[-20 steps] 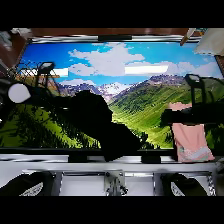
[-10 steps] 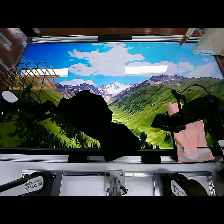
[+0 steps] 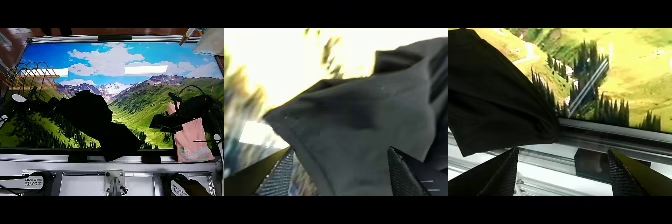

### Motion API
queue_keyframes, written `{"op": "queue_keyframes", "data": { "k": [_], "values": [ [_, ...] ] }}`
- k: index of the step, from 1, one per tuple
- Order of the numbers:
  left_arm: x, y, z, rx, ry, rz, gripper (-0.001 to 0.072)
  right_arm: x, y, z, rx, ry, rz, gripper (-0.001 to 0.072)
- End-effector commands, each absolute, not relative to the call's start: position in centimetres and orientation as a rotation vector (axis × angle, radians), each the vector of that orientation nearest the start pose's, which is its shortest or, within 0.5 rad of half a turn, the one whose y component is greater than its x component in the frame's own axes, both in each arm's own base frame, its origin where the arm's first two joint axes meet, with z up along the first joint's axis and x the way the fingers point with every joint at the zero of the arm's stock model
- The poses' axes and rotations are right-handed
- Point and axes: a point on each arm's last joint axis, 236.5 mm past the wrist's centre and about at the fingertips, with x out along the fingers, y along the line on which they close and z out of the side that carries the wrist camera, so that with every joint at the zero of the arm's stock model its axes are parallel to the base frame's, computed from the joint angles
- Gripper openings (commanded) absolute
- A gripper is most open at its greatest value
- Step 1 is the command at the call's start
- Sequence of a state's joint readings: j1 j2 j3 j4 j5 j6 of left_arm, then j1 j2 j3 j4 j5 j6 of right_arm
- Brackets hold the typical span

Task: Fold the shirts.

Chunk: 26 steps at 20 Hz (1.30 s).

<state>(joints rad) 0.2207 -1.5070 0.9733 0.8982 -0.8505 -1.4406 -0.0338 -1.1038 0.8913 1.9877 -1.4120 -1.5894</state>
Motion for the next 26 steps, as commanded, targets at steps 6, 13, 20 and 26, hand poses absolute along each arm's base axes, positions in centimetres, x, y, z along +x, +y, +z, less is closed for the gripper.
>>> {"op": "queue_keyframes", "data": {
  "k": [6,13,20,26],
  "values": [
    [42.0,-2.8,-9.4,-0.716,1.211,-0.05,0.003,20.8,10.3,-4.8,0.505,1.74,0.271,0.0667],
    [41.5,-3.5,-5.5,-0.633,1.162,-0.146,0.0029,19.3,15.5,-7.9,0.528,1.74,0.339,0.0666],
    [41.4,-3.8,-2.7,-0.614,1.114,-0.17,0.0029,18.9,15.6,-11.1,0.551,1.834,0.292,0.0545],
    [41.5,-3.7,-0.7,-0.586,1.064,-0.185,0.0029,20.2,16.2,-11.1,0.569,1.777,0.321,0.0064]
  ]
}}
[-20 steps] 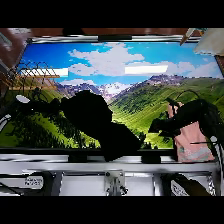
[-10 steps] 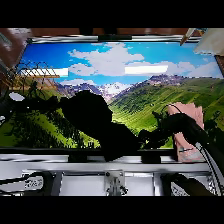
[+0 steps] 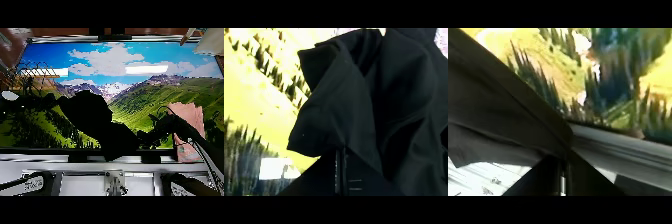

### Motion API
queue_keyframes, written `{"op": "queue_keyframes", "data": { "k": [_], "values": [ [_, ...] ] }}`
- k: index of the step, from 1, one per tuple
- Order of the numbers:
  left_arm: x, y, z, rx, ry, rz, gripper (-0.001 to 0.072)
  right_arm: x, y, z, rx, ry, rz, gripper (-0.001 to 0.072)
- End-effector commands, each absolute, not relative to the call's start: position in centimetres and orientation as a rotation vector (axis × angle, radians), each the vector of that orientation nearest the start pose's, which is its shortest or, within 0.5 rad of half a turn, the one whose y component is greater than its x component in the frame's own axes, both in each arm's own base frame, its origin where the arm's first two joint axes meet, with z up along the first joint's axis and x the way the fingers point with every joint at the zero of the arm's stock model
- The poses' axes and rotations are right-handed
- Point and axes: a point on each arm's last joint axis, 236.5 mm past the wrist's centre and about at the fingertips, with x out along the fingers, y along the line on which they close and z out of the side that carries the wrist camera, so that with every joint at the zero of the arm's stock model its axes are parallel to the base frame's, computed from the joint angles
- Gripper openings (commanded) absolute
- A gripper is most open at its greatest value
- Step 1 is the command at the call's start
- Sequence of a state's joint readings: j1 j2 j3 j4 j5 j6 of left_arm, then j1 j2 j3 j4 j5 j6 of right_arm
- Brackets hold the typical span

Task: Fold the shirts.

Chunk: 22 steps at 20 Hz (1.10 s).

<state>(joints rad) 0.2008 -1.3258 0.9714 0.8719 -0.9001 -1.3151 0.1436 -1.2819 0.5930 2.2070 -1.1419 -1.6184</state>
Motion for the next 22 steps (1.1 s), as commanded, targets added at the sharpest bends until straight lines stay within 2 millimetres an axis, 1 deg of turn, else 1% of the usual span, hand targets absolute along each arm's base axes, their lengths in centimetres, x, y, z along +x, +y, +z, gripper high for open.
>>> {"op": "queue_keyframes", "data": {
  "k": [1,2,3,4,5,6,7,8,9,10,11,12,13,14,15,16,17,18,19,21,22],
  "values": [
    [41.6,-3.7,0.1,-0.562,1.043,-0.198,0.0028,20.7,16.6,-10.5,0.563,1.751,0.358,0.0064],
    [41.8,-3.6,1.4,-0.532,1.007,-0.213,0.0027,21.3,16.8,-9.3,0.546,1.715,0.397,0.0064],
    [42.3,-3.5,3.8,-0.494,0.949,-0.23,0.0026,22.5,17.1,-7.2,0.518,1.652,0.445,0.0064],
    [42.9,-3.4,7.2,-0.448,0.867,-0.247,0.0026,24.0,17.4,-4.5,0.479,1.565,0.497,0.0064],
    [43.4,-3.3,11.4,-0.402,0.769,-0.261,0.0026,25.9,17.7,-0.6,0.426,1.432,0.562,0.0064],
    [43.7,-3.1,17.0,-0.36,0.64,-0.265,0.0026,27.9,17.9,4.2,0.37,1.273,0.606,0.0064],
    [43.4,-2.9,23.0,-0.317,0.499,-0.267,0.0027,29.5,17.7,9.5,0.314,1.107,0.625,0.0063],
    [42.1,-2.8,30.1,-0.27,0.333,-0.265,0.0027,30.9,17.1,15.9,0.247,0.912,0.621,0.0064],
    [40.0,-2.9,36.8,-0.226,0.172,-0.262,0.0027,31.6,16.1,22.2,0.191,0.718,0.594,0.0063],
    [37.0,-3.1,43.0,-0.187,0.018,-0.258,0.0027,31.5,14.6,29.3,0.143,0.511,0.547,0.0064],
    [33.1,-3.5,48.9,-0.149,-0.139,-0.254,0.0027,30.7,13.1,35.3,0.116,0.337,0.497,0.0064],
    [28.9,-4.0,53.6,-0.118,-0.275,-0.252,0.0027,29.2,11.6,40.6,0.105,0.187,0.448,0.0064],
    [24.6,-4.6,57.3,-0.102,-0.392,-0.252,0.0027,27.2,10.3,45.2,0.099,0.056,0.412,0.0063],
    [21.2,-5.0,59.6,-0.092,-0.477,-0.253,0.0027,25.3,9.5,48.1,0.088,-0.033,0.392,0.0063],
    [17.9,-5.4,61.2,-0.077,-0.551,-0.251,0.0027,23.7,9.0,50.3,0.081,-0.098,0.383,0.0064],
    [15.5,-5.7,62.0,-0.066,-0.596,-0.249,0.0027,22.5,8.6,51.5,0.078,-0.132,0.375,0.0064],
    [13.8,-5.9,62.1,-0.038,-0.613,-0.236,0.0027,21.7,8.3,52.3,0.081,-0.155,0.369,0.0064],
    [13.0,-5.9,61.7,-0.03,-0.601,-0.221,0.0027,21.2,8.1,52.5,0.078,-0.165,0.364,0.0064],
    [12.9,-5.4,60.9,-0.036,-0.564,-0.194,0.0027,21.2,7.8,52.2,0.069,-0.155,0.346,0.0064],
    [13.5,-4.1,58.9,-0.044,-0.468,-0.125,0.0027,21.7,6.9,51.3,0.063,-0.115,0.304,0.0064],
    [13.9,-3.6,58.0,-0.043,-0.428,-0.098,0.0027,21.8,6.5,51.1,0.054,-0.111,0.288,0.0064]
  ]
}}
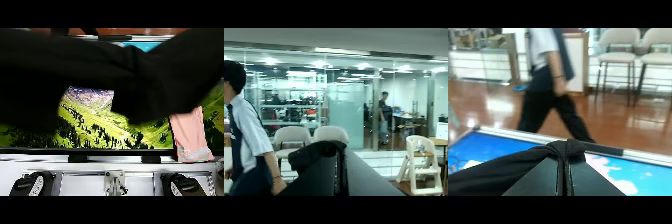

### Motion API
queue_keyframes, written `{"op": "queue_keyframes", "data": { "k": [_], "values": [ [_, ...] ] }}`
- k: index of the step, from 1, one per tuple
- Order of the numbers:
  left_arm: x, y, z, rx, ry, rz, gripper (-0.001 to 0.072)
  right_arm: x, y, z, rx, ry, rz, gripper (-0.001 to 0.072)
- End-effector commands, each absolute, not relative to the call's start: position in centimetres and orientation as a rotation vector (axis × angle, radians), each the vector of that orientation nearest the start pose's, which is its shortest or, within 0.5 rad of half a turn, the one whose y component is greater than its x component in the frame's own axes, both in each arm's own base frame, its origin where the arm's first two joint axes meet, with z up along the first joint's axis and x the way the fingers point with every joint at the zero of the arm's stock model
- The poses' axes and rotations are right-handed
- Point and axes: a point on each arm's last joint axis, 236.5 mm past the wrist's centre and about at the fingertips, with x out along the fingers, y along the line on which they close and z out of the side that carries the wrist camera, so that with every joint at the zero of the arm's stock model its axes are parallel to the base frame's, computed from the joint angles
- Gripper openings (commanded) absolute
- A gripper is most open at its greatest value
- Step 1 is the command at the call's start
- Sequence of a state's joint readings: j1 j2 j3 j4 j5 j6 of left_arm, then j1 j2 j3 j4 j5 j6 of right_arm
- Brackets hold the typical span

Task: Fold the shirts.

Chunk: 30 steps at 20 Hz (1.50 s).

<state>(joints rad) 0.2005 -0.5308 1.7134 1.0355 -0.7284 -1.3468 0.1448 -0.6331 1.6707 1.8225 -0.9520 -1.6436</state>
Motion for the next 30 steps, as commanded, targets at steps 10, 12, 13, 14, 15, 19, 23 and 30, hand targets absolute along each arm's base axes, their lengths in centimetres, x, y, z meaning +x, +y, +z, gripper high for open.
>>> {"op": "queue_keyframes", "data": {
  "k": [10,12,13,14,15,19,23,30],
  "values": [
    [20.8,-1.8,42.7,-0.026,0.134,-0.051,0.0027,27.8,4.6,43.1,0.058,0.216,0.161,0.0064],
    [23.9,0.0,36.2,-0.037,0.302,-0.008,0.0028,31.8,5.7,36.6,0.058,0.444,0.168,0.0064],
    [25.5,0.7,33.0,-0.047,0.372,0.007,0.0028,34.5,6.5,33.6,0.065,0.518,0.178,0.0064],
    [27.3,1.1,30.0,-0.066,0.43,0.011,0.0028,37.5,7.2,31.2,0.075,0.553,0.184,0.0063],
    [29.3,1.4,27.2,-0.105,0.479,0.015,0.0028,40.7,7.9,29.0,0.09,0.562,0.189,0.0064],
    [37.2,1.0,20.5,-0.297,0.573,-0.023,0.0029,53.1,11.2,23.2,0.345,0.471,0.207,0.0064],
    [44.2,1.8,16.7,-0.468,0.543,-0.006,0.0029,59.2,12.4,16.3,0.635,0.483,0.156,0.0064],
    [48.0,-0.6,5.4,-0.544,0.764,-0.012,0.003,58.6,13.6,2.0,0.623,0.829,0.093,0.0065]
  ]
}}
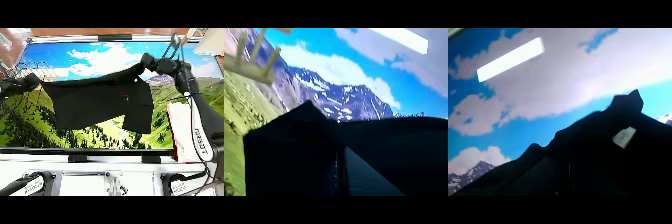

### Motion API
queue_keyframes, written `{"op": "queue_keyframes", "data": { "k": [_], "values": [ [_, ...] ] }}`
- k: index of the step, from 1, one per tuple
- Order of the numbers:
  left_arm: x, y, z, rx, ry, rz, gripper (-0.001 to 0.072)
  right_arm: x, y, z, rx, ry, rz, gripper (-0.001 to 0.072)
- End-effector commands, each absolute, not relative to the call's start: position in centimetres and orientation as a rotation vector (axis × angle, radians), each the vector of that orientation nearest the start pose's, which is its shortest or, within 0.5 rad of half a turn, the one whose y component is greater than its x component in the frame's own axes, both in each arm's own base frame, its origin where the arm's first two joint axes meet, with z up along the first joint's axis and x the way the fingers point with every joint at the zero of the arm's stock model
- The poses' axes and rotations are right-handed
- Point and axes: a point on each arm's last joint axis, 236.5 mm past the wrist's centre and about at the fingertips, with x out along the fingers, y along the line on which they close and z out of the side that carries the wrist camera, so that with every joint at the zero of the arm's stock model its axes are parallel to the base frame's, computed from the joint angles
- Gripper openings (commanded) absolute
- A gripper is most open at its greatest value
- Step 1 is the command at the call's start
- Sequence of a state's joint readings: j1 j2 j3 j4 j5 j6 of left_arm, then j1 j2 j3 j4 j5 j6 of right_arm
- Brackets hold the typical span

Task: Fold the shirts.

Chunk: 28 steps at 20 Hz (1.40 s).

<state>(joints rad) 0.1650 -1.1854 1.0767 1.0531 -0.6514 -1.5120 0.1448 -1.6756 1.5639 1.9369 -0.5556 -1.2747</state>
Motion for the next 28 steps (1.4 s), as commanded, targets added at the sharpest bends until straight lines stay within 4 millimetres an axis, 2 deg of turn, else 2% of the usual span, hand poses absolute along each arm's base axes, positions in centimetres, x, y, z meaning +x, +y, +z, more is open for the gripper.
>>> {"op": "queue_keyframes", "data": {
  "k": [1,2,3,4,5,7,8,10,11,12,14,16,18,20,23,26,27,28],
  "values": [
    [48.0,-1.2,4.5,-0.543,0.788,-0.019,0.0031,58.6,13.6,1.6,0.622,0.837,0.091,0.0079],
    [47.9,-1.6,3.8,-0.543,0.812,-0.026,0.0057,58.7,13.6,1.7,0.621,0.831,0.091,0.0169],
    [47.5,-1.9,3.5,-0.545,0.835,-0.033,0.0202,58.8,13.5,2.1,0.623,0.82,0.092,0.0452],
    [46.9,-1.9,3.2,-0.549,0.871,-0.04,0.0541,58.8,13.0,2.9,0.605,0.805,0.099,0.0577],
    [45.9,-1.7,3.0,-0.552,0.921,-0.049,0.0713,58.7,12.4,4.1,0.566,0.788,0.113,0.0577],
    [42.8,-0.1,2.4,-0.513,1.073,-0.06,0.0717,57.7,10.0,5.9,0.467,0.79,0.133,0.0577],
    [40.8,1.0,1.9,-0.507,1.161,-0.051,0.0716,56.7,8.2,5.8,0.436,0.83,0.116,0.0576],
    [36.1,2.1,0.4,-0.542,1.347,-0.044,0.0687,53.8,5.2,3.8,0.425,0.986,0.073,0.0576],
    [34.5,2.0,-0.3,-0.556,1.407,-0.055,0.0613,52.2,4.2,2.4,0.415,1.071,0.071,0.0577],
    [33.0,1.5,-1.4,-0.572,1.462,-0.062,0.0592,50.7,3.6,1.1,0.403,1.152,0.078,0.0577],
    [30.7,0.0,-4.1,-0.592,1.542,-0.073,0.0607,48.6,3.3,-0.7,0.381,1.262,0.105,0.0577],
    [29.1,-1.8,-6.7,-0.585,1.585,-0.08,0.0611,48.0,3.6,-1.7,0.379,1.308,0.126,0.0577],
    [28.5,-3.2,-8.7,-0.556,1.59,-0.084,0.061,48.0,4.2,-2.2,0.403,1.318,0.146,0.059],
    [29.0,-4.2,-9.6,-0.536,1.564,-0.091,0.0611,48.0,4.4,-2.8,0.417,1.33,0.15,0.059],
    [31.6,-5.3,-9.3,-0.582,1.461,-0.094,0.0607,48.0,4.4,-3.2,0.42,1.339,0.149,0.059],
    [32.6,-5.8,-9.0,-0.624,1.423,-0.095,0.0581,47.9,4.4,-3.3,0.418,1.344,0.148,0.059],
    [32.5,-5.9,-9.0,-0.629,1.426,-0.097,0.0455,47.8,4.4,-3.5,0.415,1.353,0.15,0.0594],
    [32.4,-5.9,-9.0,-0.629,1.43,-0.099,0.0254,47.5,4.5,-4.0,0.399,1.371,0.166,0.0631]
  ]
}}
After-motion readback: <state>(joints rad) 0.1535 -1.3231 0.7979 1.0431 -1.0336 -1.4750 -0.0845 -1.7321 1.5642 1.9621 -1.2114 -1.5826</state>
